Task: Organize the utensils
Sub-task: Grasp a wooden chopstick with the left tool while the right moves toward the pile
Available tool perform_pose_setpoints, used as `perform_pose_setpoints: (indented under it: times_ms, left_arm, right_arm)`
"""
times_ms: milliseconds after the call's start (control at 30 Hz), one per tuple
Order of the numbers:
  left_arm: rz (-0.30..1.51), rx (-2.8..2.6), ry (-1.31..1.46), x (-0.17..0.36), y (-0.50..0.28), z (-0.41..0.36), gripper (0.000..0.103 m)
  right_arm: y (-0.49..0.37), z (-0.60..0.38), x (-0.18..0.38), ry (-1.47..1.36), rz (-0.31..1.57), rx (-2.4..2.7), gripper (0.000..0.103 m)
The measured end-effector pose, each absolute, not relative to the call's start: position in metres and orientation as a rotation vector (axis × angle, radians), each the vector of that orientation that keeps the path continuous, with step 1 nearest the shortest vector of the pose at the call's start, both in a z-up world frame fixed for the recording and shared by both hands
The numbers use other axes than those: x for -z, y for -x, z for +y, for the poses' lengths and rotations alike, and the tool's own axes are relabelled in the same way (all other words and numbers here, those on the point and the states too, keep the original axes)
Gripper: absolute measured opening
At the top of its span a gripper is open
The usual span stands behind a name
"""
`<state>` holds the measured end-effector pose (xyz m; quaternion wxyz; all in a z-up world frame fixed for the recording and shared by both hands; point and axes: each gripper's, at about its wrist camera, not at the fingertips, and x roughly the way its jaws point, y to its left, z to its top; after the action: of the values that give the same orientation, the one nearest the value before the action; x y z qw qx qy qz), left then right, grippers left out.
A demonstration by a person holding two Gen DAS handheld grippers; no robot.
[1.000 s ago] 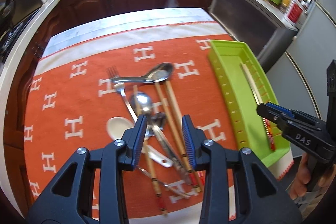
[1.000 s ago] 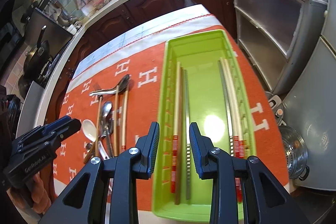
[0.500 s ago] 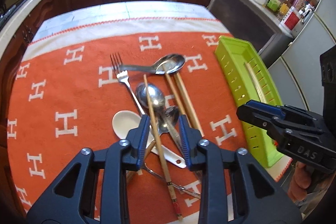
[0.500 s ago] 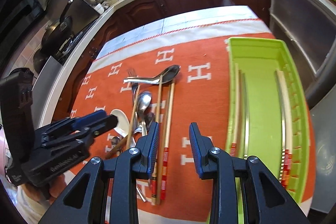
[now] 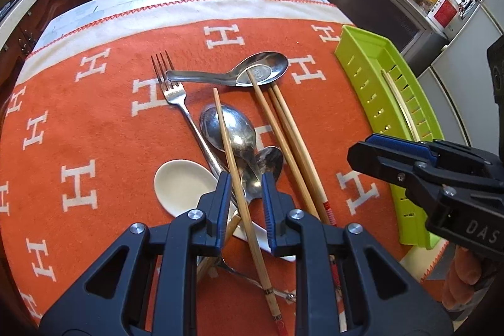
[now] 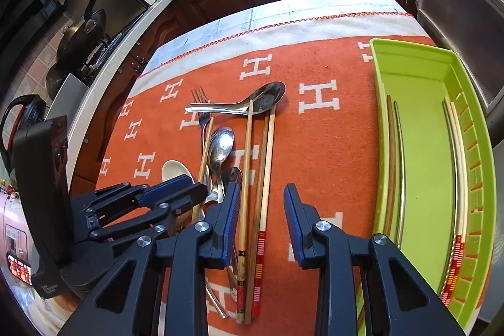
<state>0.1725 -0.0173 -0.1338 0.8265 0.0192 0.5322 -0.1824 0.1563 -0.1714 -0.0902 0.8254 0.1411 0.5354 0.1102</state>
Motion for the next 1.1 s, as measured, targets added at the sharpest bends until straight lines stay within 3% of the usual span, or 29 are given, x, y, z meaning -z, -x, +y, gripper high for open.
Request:
perform_pose_setpoints:
  times_ms: [133,300,767,1100]
  left_arm:
    - [1.159,0.372,-0.034,0.146,-0.18,-0.019,0.007]
    - [1.155,0.359,0.0,0.151,-0.182,-0.016,0.003]
    - [1.1,0.375,0.132,0.129,-0.173,0.013,0.003]
    - [1.116,0.391,0.184,0.129,-0.174,0.019,0.003]
  right_arm:
    - [-0.162,-0.166,0.096,-0.3,1.15,-0.229,0.029]
    - [-0.17,-0.162,0.107,-0.298,1.174,-0.22,0.029]
    - [-0.193,-0.141,0.147,-0.227,1.255,-0.202,0.01]
    - [-0.204,-0.124,0.152,-0.093,1.219,-0.168,0.01]
